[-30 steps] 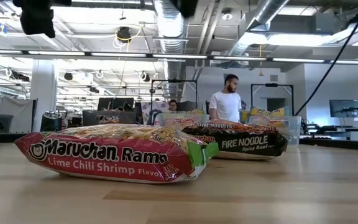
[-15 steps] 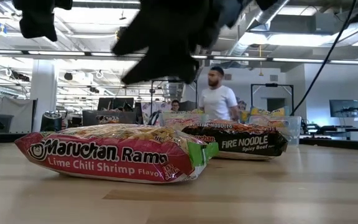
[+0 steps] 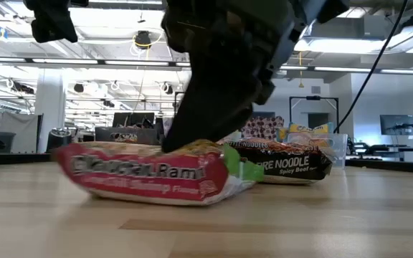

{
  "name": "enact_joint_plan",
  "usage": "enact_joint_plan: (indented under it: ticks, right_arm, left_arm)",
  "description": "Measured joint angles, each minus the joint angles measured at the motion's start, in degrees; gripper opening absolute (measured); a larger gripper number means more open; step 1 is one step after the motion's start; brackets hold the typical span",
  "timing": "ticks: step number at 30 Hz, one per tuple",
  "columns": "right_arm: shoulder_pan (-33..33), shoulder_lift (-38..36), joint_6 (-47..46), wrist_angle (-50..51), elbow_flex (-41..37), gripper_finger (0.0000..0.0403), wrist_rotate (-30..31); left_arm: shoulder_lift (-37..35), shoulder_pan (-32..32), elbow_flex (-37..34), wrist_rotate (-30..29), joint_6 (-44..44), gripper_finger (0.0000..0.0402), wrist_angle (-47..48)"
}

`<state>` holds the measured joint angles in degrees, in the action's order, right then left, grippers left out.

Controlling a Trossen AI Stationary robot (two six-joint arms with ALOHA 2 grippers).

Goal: Sort Maruchan noodles
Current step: Put the green noodle pack into the left transparent bin

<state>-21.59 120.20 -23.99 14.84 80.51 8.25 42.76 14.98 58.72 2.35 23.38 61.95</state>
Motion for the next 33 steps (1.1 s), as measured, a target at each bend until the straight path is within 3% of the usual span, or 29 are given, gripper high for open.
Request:
enact_joint_plan:
  ticks: [6, 15, 21, 33]
  right_arm:
    - [0.18, -0.13, -0.33, 1.98, 0.02, 0.0197, 2.12]
    - [0.25, -0.06, -3.41, 1.25, -0.07, 0.0018, -0.13]
    - [0.82, -0.34, -2.45, -3.22, -0.29, 0.0011, -2.33]
    - [4.78, -7.26, 8.50, -2.68, -0.44, 0.0005, -2.49]
  left_arm:
    - [-0.01, 0.00, 0.00, -0.01, 0.00, 0.0000, 0.01]
    - [-0.01, 0.00, 0.00, -0.89, -0.01, 0.0000, 0.01]
    - [-0.01, 0.00, 0.00, -1.71, -0.02, 0.0000, 0.03]
    - [-0.01, 0.00, 0.00, -1.70, -0.11, 0.0000, 0.05]
